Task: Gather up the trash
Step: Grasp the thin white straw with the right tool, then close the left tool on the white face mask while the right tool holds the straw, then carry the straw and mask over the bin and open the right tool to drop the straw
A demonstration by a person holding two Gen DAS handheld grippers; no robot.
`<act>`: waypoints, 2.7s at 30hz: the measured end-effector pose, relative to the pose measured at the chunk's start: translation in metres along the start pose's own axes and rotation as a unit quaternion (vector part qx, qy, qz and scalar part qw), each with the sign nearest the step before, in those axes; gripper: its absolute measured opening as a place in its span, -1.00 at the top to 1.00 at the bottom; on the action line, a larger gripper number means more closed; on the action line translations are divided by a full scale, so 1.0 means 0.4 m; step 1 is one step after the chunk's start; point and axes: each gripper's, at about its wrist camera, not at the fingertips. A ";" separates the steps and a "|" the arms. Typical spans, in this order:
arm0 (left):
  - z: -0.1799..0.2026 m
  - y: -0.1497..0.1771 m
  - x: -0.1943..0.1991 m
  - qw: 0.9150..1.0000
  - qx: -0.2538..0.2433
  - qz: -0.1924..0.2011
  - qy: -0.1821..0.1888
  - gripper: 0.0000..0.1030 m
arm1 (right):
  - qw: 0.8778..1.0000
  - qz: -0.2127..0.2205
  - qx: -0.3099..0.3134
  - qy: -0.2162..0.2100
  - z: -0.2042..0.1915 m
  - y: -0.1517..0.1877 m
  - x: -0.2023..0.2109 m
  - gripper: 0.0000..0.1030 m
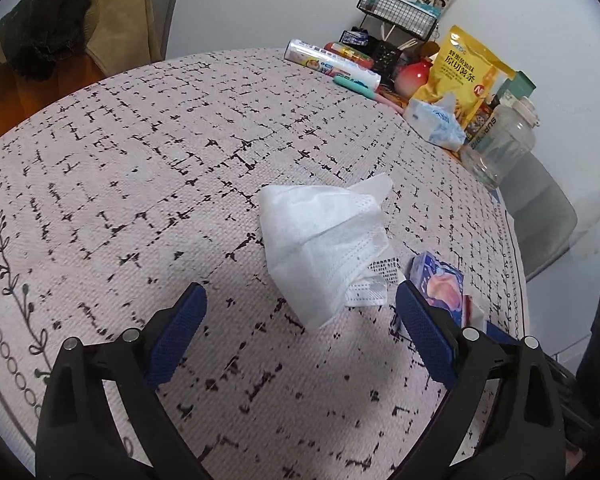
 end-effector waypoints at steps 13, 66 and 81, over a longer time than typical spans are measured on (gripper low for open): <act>-0.011 0.009 0.012 1.000 0.010 0.008 -0.012 0.52 | 1.000 -0.001 0.000 0.008 0.034 0.037 0.047 0.86; 0.106 0.079 0.233 0.997 -0.012 0.073 0.032 0.96 | 0.998 0.039 -0.040 0.002 0.132 0.103 0.208 0.87; 0.427 0.116 0.050 0.989 -0.098 0.007 0.109 0.96 | 0.991 0.061 -0.102 0.065 0.353 0.139 0.312 0.87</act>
Point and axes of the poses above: each gripper's, at about its wrist camera, not at the fingertips, and x roughly against the way its jaws point, z to its right, y to its underside, and after that the axes turned 11 degrees about y, right-handed
